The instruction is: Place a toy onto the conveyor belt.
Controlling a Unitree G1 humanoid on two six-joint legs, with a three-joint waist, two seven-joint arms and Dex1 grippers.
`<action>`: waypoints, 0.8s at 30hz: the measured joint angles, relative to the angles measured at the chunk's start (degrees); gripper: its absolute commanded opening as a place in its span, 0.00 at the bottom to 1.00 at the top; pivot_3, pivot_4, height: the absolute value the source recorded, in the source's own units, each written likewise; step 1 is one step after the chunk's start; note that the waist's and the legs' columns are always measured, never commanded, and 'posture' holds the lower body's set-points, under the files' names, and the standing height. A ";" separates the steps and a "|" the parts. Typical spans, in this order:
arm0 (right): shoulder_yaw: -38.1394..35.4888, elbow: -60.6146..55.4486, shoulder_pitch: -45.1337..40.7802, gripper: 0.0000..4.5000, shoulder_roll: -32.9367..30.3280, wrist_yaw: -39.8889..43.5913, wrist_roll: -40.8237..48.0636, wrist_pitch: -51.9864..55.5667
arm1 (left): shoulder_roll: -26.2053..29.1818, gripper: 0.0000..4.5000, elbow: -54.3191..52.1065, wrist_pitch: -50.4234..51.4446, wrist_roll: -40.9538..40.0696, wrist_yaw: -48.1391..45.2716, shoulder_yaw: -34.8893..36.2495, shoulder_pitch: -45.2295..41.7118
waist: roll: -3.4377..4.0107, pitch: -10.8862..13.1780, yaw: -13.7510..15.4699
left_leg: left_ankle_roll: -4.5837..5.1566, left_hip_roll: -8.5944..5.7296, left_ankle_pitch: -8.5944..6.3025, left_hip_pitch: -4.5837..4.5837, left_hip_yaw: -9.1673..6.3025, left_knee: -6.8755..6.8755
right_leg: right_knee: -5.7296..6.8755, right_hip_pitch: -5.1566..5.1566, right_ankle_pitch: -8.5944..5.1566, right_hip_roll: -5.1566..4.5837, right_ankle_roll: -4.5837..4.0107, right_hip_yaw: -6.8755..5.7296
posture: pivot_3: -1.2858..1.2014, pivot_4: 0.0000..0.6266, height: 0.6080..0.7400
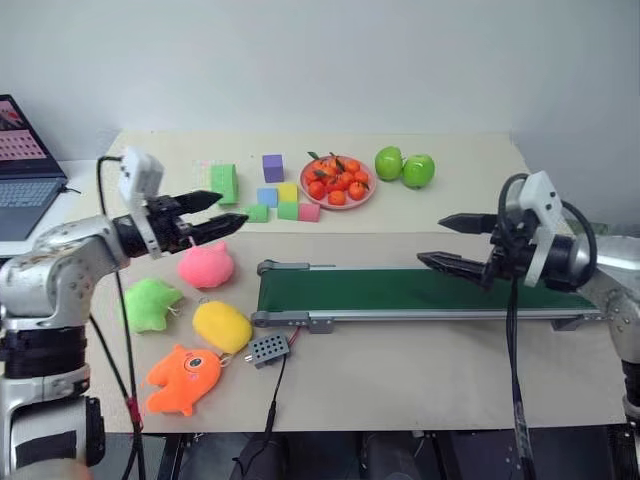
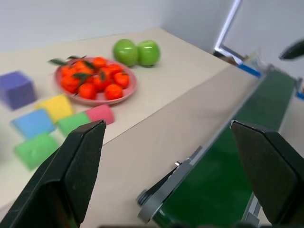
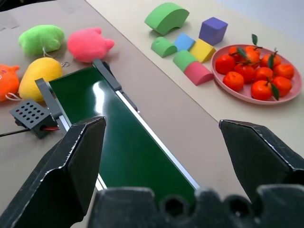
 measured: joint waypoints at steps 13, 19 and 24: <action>6.12 5.03 -7.40 1.00 4.88 7.04 -1.29 -2.56 | 2.74 1.00 21.23 24.53 -15.99 15.52 41.20 16.19 | -0.03 0.01 -1.09 | -0.07 0.01 0.03 0.10 -0.06 -0.07 | 0.09 -0.01 0.00 -0.02 -0.01 -0.05 | 0.52 0.24 0.99; 9.73 5.47 -9.70 1.00 6.76 10.81 -1.58 -3.60 | -0.69 1.00 26.39 21.19 -16.11 14.65 44.06 24.89 | -0.04 0.00 -1.01 | -0.19 0.01 0.09 0.16 0.00 -0.13 | 0.03 -0.02 0.01 -0.05 -0.03 -0.04 | 0.52 0.24 0.99; 9.97 6.86 -10.46 1.00 6.72 11.71 -2.60 -4.31 | -1.72 1.00 32.85 16.49 -14.17 14.72 44.02 27.75 | -0.09 -0.03 -0.64 | -0.20 0.01 0.10 0.20 -0.02 -0.14 | 0.02 0.02 0.02 -0.05 -0.05 -0.06 | 0.52 0.24 0.99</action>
